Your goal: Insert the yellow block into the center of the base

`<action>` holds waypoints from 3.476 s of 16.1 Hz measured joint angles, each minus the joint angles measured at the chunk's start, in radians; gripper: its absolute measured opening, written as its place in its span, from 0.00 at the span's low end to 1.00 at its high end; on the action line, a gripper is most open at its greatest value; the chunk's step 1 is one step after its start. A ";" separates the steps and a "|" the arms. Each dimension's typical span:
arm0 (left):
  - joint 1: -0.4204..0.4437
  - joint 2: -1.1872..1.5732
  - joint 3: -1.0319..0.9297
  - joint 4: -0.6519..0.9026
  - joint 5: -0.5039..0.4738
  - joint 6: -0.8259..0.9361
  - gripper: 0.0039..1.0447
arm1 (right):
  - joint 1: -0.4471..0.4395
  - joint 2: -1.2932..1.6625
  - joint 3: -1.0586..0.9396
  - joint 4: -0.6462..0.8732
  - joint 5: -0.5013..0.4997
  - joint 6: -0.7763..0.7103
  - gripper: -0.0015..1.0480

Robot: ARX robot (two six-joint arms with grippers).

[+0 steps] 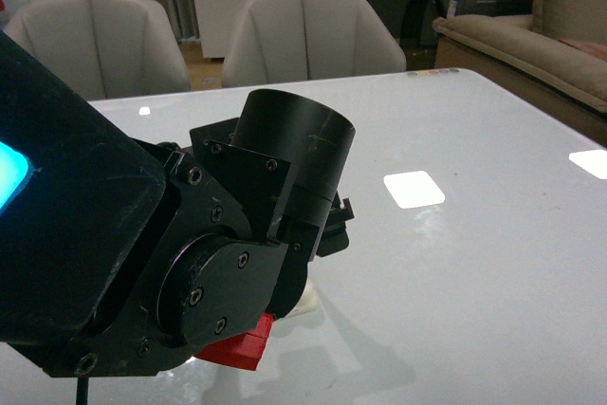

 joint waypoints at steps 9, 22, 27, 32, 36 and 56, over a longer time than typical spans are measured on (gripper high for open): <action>0.110 -0.055 -0.212 0.665 -0.019 0.326 0.76 | 0.000 0.000 0.000 0.000 0.000 0.000 0.94; 0.597 -1.056 -1.082 0.744 0.410 0.605 0.01 | 0.000 0.000 0.000 0.000 0.000 0.000 0.94; 0.700 -1.341 -1.157 0.531 0.531 0.605 0.01 | 0.000 0.000 0.000 0.000 0.000 0.000 0.94; 0.732 -1.584 -1.182 0.323 0.553 0.605 0.01 | 0.000 0.000 0.000 0.000 0.000 0.000 0.94; 0.732 -1.742 -1.182 0.179 0.553 0.605 0.01 | 0.000 0.000 0.000 0.000 0.000 0.000 0.94; 0.735 -2.196 -1.181 -0.280 0.553 0.605 0.01 | 0.000 0.000 0.000 0.000 0.000 0.000 0.94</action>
